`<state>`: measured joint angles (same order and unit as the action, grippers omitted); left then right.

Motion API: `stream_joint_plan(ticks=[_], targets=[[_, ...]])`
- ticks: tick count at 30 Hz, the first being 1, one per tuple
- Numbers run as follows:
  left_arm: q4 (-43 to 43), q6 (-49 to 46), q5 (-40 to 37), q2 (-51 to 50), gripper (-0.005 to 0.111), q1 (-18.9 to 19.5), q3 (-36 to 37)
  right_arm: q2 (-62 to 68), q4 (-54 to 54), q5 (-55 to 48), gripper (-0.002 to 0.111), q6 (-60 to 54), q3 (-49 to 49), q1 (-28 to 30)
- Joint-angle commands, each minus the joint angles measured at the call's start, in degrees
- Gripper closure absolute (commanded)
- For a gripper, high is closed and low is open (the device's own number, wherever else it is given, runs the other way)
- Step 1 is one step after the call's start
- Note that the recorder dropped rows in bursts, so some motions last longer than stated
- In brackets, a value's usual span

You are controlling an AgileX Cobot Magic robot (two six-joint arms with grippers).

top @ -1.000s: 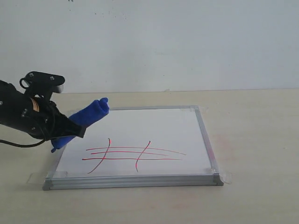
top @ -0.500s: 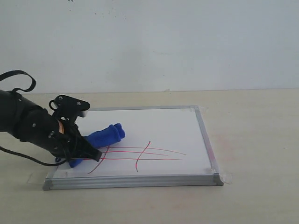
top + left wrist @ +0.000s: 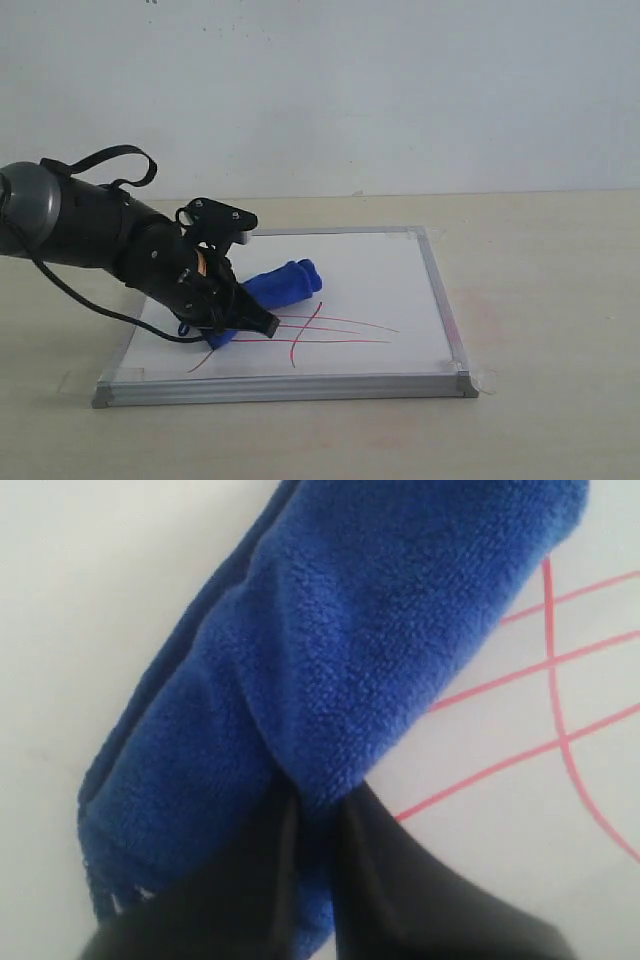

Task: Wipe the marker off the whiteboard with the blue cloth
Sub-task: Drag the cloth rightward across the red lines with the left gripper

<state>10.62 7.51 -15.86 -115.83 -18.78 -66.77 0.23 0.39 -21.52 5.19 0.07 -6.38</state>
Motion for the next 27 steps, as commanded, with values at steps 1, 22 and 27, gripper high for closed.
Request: stream_joint_plan(ticks=[1, 22, 27], targets=[[7.9, 3.4, -8.0, -1.4, 0.103, 1.8, -2.1, -0.2, 0.1, 0.5, 0.108, 0.0, -0.1, 0.1], [17.1, 16.2, -8.2, -2.8, 0.103, -4.4, -2.6, -0.2, 0.1, 0.5, 0.108, 0.0, -0.1, 0.1], [16.3, 16.0, -5.0, -2.8, 0.103, -8.2, -2.6, -0.2, 0.1, 0.5, 0.108, 0.0, -0.1, 0.1]])
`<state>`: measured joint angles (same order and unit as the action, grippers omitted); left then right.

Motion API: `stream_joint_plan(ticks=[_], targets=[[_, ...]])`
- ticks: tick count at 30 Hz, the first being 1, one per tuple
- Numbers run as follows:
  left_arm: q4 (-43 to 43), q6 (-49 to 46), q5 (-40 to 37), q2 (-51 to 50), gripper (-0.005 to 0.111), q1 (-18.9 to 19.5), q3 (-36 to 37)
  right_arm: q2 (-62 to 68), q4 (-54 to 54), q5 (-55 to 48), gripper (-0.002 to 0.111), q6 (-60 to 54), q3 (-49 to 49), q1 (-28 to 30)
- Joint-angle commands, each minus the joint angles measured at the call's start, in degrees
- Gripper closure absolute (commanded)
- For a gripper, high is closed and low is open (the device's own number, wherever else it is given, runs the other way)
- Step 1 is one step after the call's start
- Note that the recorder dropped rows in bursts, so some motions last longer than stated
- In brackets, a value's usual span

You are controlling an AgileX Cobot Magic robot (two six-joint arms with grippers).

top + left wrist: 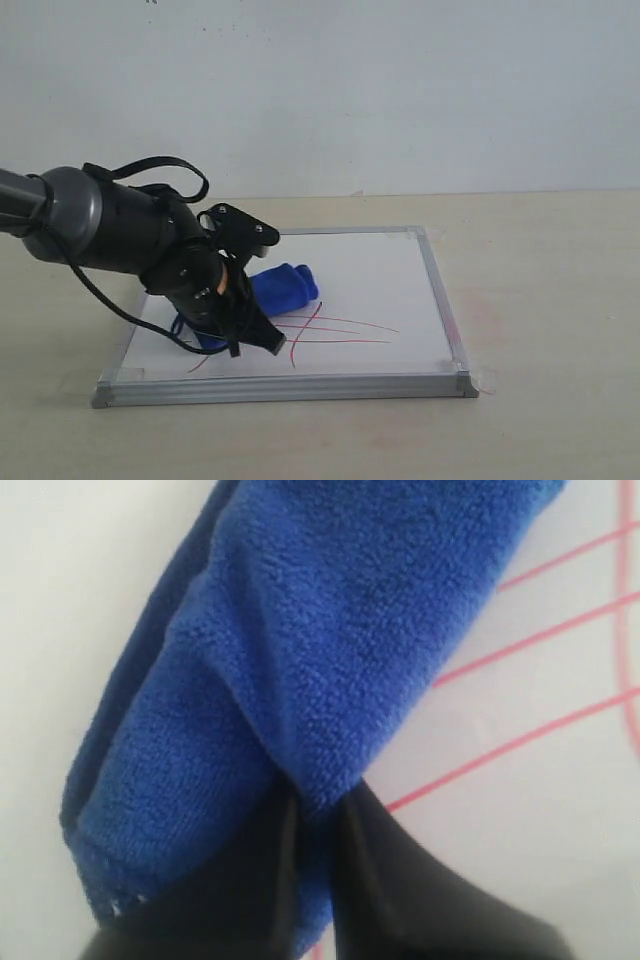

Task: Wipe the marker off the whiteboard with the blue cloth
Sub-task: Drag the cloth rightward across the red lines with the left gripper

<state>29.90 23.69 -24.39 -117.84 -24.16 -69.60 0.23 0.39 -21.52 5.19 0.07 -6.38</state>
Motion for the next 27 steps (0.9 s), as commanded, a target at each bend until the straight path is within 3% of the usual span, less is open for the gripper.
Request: stream_joint_plan(ticks=[1, 5, 9, 15, 22, 27], targets=[[-3.0, -0.2, 3.8, -0.8, 0.103, -3.0, 0.2, -0.2, 0.1, 0.5, 0.108, 0.0, -0.1, 0.1], [-0.6, -0.2, 1.9, -0.8, 0.103, -2.2, -0.1, -0.2, 0.1, 0.5, 0.108, 0.0, -0.1, 0.1], [4.6, 3.5, -2.9, -0.8, 0.103, 1.9, -1.2, -0.2, 0.1, 0.5, 0.108, 0.0, -0.1, 0.1], [4.3, 4.4, -6.4, -0.8, 0.103, 7.1, -4.2, -0.2, 0.1, 0.5, 0.108, 0.0, -0.1, 0.1], [-7.8, 0.3, -0.4, -1.3, 0.103, 4.3, -7.0, -0.2, 0.1, 0.5, 0.108, 0.0, -0.1, 0.1], [-10.0, -5.7, -5.4, -5.6, 0.103, 0.5, -11.2, -0.2, 0.1, 0.5, 0.108, 0.0, -0.1, 0.1]])
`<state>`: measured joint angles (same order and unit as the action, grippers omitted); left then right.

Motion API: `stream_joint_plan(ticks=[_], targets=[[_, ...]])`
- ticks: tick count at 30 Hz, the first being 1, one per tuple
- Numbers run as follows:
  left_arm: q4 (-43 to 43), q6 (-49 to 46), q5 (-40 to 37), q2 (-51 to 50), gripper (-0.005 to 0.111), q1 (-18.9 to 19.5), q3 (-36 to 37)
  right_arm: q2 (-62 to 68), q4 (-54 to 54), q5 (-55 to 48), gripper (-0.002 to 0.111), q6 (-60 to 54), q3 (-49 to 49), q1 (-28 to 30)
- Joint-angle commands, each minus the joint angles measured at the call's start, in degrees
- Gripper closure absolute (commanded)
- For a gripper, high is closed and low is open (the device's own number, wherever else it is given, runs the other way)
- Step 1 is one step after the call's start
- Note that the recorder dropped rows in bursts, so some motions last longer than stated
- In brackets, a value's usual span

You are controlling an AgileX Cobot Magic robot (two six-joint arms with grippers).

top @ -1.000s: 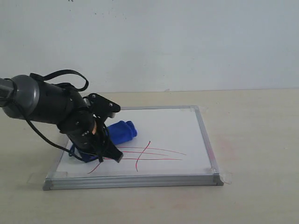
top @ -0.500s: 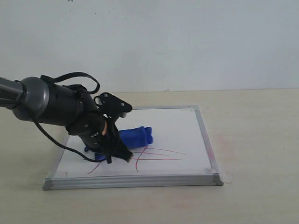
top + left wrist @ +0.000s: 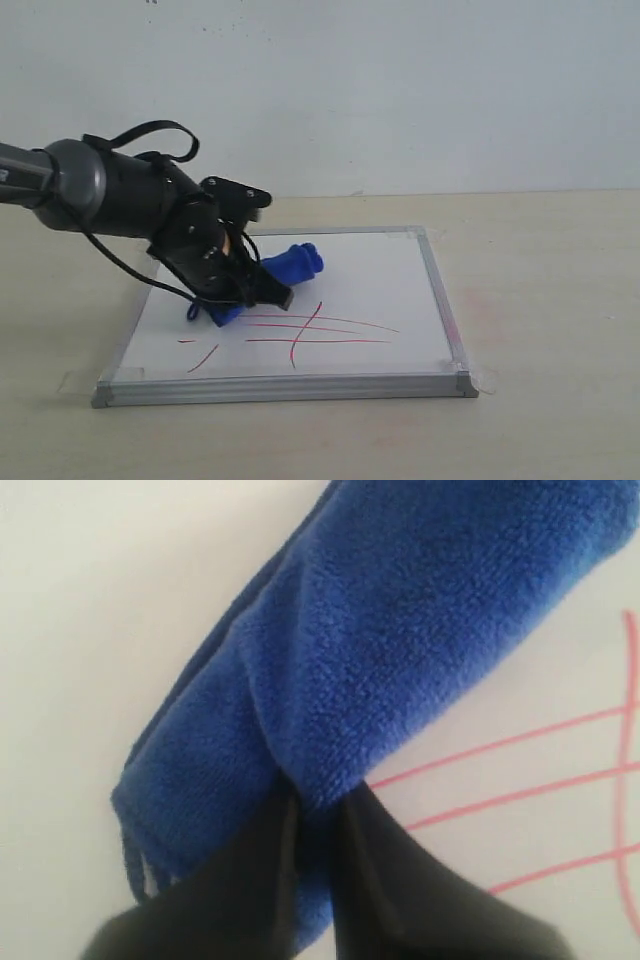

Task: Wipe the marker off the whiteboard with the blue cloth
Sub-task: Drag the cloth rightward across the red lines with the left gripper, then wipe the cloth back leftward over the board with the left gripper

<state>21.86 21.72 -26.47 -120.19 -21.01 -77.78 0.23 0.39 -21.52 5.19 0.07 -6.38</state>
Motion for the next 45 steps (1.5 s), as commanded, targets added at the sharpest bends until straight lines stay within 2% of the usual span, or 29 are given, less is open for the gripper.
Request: stream_joint_plan(ticks=[1, 5, 10, 15, 20, 27, 31, 35, 39, 42, 44, 45], targets=[[-1.6, -4.2, -5.1, -4.2, 0.103, -3.0, -4.0, -0.2, 0.1, 0.5, 0.108, 0.0, -0.1, 0.1], [3.5, -2.9, -10.7, -5.9, 0.103, -2.6, -5.7, -0.2, 0.1, 0.5, 0.108, 0.0, -0.1, 0.1], [14.9, 7.1, -15.6, -4.1, 0.103, 0.8, -5.7, -0.2, 0.1, 0.5, 0.108, 0.0, -0.1, 0.1], [15.3, 4.9, -17.3, -2.8, 0.103, 4.5, -5.7, -0.2, 0.1, 0.5, 0.108, 0.0, -0.1, 0.1], [11.1, 1.6, -13.6, -3.2, 0.103, 2.8, -5.7, -0.2, 0.1, 0.5, 0.108, 0.0, -0.1, 0.1], [4.6, -1.5, -7.6, -5.0, 0.103, -5.1, -6.0, -0.2, 0.1, 0.5, 0.108, 0.0, -0.1, 0.1], [7.0, -1.7, -8.4, -6.5, 0.103, -8.3, -6.4, -0.2, 0.1, 0.5, 0.108, 0.0, -0.1, 0.1], [13.8, -1.2, -13.5, -6.5, 0.103, -6.9, -6.9, -0.2, 0.1, 0.5, 0.108, 0.0, -0.1, 0.1], [22.0, 4.6, -18.2, -6.5, 0.103, -3.3, -6.9, -0.2, 0.1, 0.5, 0.108, 0.0, -0.1, 0.1], [20.9, 5.3, -18.3, -6.5, 0.103, -0.1, -6.9, -0.2, 0.1, 0.5, 0.108, 0.0, -0.1, 0.1], [18.8, 5.3, -16.9, -6.5, 0.103, -0.2, -6.9, -0.2, 0.1, 0.5, 0.108, 0.0, -0.1, 0.1], [14.7, 2.7, -14.0, -6.5, 0.103, -1.1, -6.9, -0.2, 0.1, 0.5, 0.108, 0.0, -0.1, 0.1]])
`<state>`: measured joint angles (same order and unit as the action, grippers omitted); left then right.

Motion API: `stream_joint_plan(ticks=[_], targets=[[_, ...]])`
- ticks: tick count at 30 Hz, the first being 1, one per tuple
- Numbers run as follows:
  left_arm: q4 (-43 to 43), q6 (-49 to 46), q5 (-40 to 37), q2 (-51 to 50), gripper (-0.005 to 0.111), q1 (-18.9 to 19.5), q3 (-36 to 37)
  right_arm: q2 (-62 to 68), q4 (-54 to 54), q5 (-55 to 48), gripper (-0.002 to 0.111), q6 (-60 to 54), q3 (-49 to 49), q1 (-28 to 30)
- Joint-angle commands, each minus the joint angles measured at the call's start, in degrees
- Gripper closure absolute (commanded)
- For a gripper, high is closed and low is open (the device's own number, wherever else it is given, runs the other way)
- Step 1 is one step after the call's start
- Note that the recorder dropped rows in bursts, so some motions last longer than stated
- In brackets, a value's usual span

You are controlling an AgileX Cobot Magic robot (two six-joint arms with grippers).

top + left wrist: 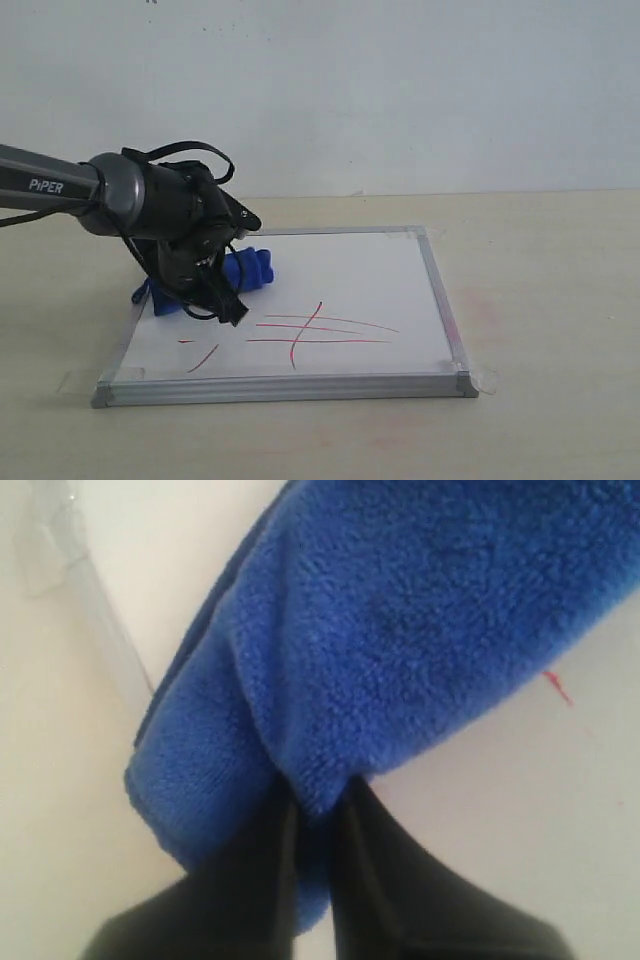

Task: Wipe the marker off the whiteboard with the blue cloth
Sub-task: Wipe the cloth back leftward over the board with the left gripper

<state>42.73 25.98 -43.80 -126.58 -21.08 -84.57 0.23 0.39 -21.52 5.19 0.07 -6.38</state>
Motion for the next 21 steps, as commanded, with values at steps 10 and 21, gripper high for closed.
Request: stream_joint_plan(ticks=[10, 21], targets=[[-9.4, -7.6, 1.7, -2.2, 0.103, -4.5, -7.2, -0.2, 0.1, 0.6, 0.108, 0.0, -0.1, 0.1], [-29.6, -18.0, 0.0, -3.1, 0.103, -0.7, -7.8, -0.2, 0.1, 0.6, 0.108, 0.0, -0.1, 0.1]])
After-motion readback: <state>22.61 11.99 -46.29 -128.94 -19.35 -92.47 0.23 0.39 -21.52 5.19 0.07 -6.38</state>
